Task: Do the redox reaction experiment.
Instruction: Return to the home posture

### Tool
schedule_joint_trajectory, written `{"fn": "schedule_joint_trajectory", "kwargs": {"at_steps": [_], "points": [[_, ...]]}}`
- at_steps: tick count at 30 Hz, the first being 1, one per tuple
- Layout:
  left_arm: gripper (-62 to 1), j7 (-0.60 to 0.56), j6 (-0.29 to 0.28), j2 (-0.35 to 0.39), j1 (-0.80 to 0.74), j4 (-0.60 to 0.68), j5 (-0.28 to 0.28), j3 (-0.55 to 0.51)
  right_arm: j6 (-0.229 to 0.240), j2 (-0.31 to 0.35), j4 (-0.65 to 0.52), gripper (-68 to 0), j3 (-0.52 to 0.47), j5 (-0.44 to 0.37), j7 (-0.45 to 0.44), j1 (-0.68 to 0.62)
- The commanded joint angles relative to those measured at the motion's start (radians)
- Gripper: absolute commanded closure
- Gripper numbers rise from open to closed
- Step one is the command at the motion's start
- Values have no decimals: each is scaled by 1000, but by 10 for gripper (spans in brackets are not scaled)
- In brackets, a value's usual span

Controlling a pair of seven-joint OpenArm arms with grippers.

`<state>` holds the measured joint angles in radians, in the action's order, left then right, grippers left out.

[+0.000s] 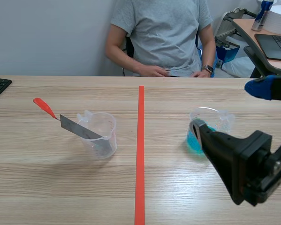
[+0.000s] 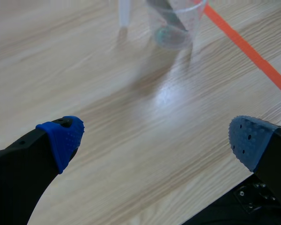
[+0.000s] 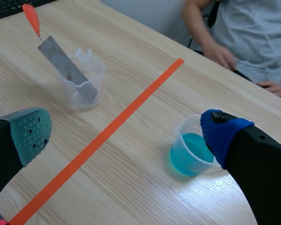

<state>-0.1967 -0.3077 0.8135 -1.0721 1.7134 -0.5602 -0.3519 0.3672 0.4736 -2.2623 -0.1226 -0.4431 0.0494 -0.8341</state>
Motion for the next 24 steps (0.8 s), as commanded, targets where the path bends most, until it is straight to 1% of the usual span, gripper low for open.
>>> {"fn": "schedule_joint_trajectory", "kwargs": {"at_steps": [1,4,6,8,11,16,19,24], "points": [[-623,11,-2,21,-2,55,-27,-25,-9,0,-10,-679,-9,-15,-20,14],[-623,91,-2,52,13,124,-82,-69,-9,0,-11,-679,-26,-16,-24,14],[-623,157,-2,58,48,164,-118,-101,-9,0,-12,-679,-37,-24,-33,15],[-623,212,-2,57,89,200,-140,-125,-9,0,-14,-679,-43,-39,-34,21],[-623,261,-2,58,144,240,-156,-132,-9,0,-14,-679,-50,-40,-33,23],[-623,312,-2,57,211,265,-243,-131,-8,0,-14,-679,-49,-40,-18,23],[-623,328,-2,56,235,265,-267,-131,-8,0,-14,-679,-49,-40,-18,23],[-623,325,-2,51,239,266,-267,-112,-8,0,-14,-679,-49,-40,-10,22]]}}
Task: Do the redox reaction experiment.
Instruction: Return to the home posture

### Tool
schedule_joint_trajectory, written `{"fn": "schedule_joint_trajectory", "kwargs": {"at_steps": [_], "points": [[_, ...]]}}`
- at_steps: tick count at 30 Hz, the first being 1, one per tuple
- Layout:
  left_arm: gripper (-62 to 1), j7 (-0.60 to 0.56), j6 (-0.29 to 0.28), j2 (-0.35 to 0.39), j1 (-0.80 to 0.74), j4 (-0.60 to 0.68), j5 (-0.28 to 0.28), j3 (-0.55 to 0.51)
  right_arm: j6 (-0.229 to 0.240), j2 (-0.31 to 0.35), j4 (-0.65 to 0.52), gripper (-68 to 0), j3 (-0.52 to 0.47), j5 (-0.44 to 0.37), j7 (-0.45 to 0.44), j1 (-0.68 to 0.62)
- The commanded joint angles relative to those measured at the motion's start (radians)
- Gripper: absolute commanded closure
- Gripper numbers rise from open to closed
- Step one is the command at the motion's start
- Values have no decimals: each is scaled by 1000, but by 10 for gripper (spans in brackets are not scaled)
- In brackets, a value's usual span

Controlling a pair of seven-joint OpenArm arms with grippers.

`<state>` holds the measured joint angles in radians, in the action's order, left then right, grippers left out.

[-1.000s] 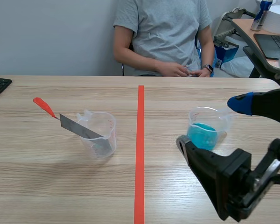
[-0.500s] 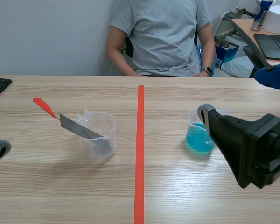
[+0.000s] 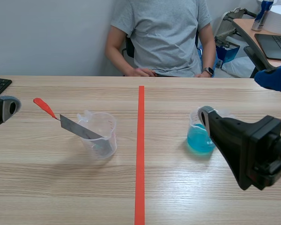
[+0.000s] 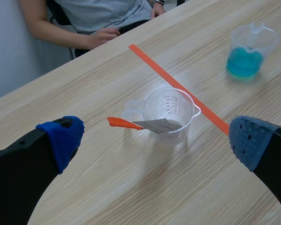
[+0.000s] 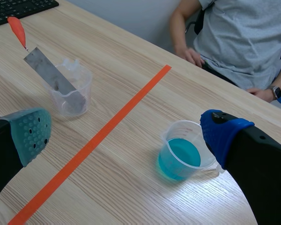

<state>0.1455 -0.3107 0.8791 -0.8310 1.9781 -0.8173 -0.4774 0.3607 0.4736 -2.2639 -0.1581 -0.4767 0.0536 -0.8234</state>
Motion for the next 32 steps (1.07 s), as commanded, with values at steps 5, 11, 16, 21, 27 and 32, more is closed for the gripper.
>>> {"fn": "schedule_joint_trajectory", "kwargs": {"at_steps": [5,11,16,21,27,32], "points": [[-623,-17,1,-14,-2,1,-10,59,-2,0,-13,-679,-14,-7,-14,11],[-623,-16,1,-14,-2,1,-10,80,-2,0,-13,-679,-14,-7,-14,11],[-623,-14,1,-14,-2,0,-10,85,-2,0,-13,-679,-14,-7,-11,11],[-623,-14,1,-14,-2,0,-10,85,-2,0,-13,-679,-14,-7,-11,11],[-623,-14,2,-14,-2,0,-10,85,-2,0,-13,-679,-14,-7,-7,11],[-623,-14,2,-14,-2,0,-10,85,-2,0,-13,-679,-14,-7,-7,11]]}}
